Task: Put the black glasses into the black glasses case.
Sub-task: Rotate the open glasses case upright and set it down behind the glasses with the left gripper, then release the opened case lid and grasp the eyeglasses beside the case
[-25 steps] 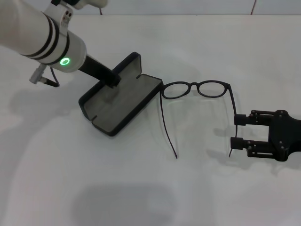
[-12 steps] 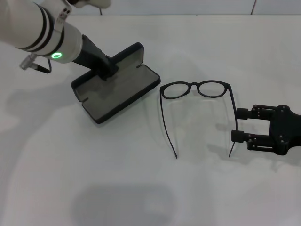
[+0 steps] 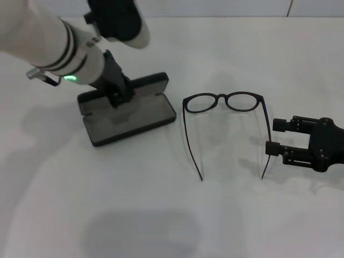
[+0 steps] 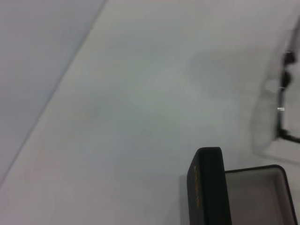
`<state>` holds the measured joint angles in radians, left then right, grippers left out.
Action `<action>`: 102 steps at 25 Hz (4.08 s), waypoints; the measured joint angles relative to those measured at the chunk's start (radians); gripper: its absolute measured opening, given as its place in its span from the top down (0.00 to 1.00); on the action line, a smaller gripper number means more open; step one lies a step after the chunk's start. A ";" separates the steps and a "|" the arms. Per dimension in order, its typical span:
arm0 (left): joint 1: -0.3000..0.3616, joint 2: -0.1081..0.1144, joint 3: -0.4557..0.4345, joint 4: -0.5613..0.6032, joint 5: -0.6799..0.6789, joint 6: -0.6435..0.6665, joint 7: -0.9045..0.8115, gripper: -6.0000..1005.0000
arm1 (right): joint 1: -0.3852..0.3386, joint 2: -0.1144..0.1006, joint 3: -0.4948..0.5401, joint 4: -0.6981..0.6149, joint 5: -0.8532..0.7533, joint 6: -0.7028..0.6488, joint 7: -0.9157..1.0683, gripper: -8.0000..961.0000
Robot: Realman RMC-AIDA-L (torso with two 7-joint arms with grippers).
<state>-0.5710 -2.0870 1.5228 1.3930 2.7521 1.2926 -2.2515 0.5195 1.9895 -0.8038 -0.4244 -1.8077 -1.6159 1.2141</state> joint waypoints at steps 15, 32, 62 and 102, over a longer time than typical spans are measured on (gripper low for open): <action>-0.046 -0.004 0.133 -0.007 -0.125 -0.021 0.013 0.76 | -0.009 0.002 0.012 0.009 0.007 0.010 -0.004 0.31; -0.049 -0.003 0.156 -0.013 -0.215 -0.076 0.052 0.74 | -0.012 0.009 0.012 0.009 0.007 0.018 -0.005 0.31; 0.060 -0.001 -0.033 0.129 -0.390 -0.018 0.105 0.48 | -0.008 0.005 0.014 0.001 0.019 0.016 -0.005 0.31; 0.126 0.102 -0.602 -0.768 -0.956 0.583 0.735 0.37 | 0.452 0.035 -0.613 -0.710 -0.904 0.051 0.711 0.37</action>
<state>-0.4454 -1.9850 0.9208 0.6255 1.7957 1.8761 -1.5167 0.9717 2.0240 -1.4170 -1.1342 -2.7113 -1.5645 1.9252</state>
